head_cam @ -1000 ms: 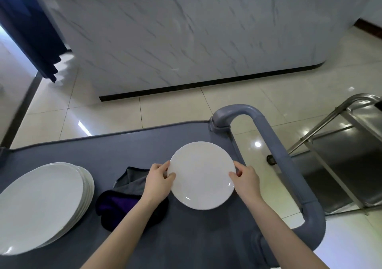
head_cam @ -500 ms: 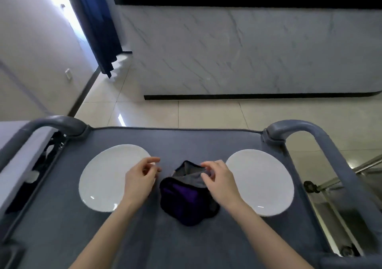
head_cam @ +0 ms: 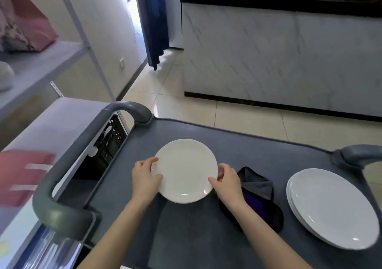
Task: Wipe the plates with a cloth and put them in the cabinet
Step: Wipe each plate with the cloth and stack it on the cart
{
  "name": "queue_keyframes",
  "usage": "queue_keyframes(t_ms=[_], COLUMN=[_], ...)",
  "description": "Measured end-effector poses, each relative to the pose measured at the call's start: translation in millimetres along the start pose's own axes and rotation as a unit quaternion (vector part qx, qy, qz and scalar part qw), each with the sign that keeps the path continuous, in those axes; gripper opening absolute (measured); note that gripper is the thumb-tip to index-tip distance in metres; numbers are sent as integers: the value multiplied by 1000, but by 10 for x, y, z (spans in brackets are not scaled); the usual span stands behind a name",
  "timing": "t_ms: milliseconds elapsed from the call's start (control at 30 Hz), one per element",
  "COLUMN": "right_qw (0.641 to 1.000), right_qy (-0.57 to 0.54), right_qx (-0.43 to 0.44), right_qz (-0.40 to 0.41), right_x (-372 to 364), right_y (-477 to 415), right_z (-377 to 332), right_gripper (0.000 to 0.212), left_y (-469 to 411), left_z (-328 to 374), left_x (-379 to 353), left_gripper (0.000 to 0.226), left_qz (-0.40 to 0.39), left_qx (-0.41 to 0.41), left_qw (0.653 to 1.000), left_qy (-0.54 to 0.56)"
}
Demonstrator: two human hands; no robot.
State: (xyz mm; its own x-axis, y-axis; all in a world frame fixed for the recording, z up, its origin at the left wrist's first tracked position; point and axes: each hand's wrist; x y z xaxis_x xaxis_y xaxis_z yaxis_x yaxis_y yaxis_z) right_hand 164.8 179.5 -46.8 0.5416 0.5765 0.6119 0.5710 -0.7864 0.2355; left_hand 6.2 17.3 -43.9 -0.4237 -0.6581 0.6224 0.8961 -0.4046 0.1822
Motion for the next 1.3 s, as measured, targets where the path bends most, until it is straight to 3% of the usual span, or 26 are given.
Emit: queue_keyframes(t_ms=[233, 533, 733, 867, 1000, 1067, 1167, 1233, 1300], right_qw=[998, 978, 903, 870, 856, 857, 871, 902, 956], right_qy=[-39, -201, -417, -483, -511, -510, -489, -429, -291], right_qx=[-42, -54, -105, -100, -74, -64, -48, -37, -25], right_qz=[8, 16, -10, 15, 25, 24, 3, -8, 5], right_x=[-58, 70, 446, 776, 1033, 1101, 1177, 1226, 1253], right_y=[14, 125, 169, 158, 166, 190, 241, 247, 211], right_z=[-45, -6, 30, 105, 148, 172, 242, 315, 451], right_gripper=[49, 52, 45, 45, 44, 44, 39, 34, 31], left_y=[-26, 60, 129, 204, 386, 463, 504, 492, 466], left_z=[-58, -26, 199, 433, 697, 811, 917, 912, 862], left_x=[40, 100, 47, -124, -401, -530, -622, -624, -596], left_gripper=[50, 48, 43, 37, 38, 38, 35, 36, 39], left_qz=[11, 34, -44, -84, -178, -192, -152, -129, -108], left_qx=[-16, 1, 31, 16, 13, 18, 21, 14, 11], left_qw=[999, 987, 947, 925, 889, 875, 879, 888, 897], left_qy=[47, 158, 316, 371, 421, 445, 452, 442, 429])
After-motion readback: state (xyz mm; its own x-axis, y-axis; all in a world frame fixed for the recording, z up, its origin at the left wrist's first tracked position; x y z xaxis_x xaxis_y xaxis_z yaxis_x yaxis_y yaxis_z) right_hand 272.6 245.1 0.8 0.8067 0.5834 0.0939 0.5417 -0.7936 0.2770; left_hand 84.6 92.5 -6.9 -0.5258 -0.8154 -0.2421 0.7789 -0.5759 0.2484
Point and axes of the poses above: each hand's wrist, its own y-axis away from the middle knuckle, its own x-axis out of the back of the hand, z = x × y, and after that the axes turned 1 degree about z, right-handed
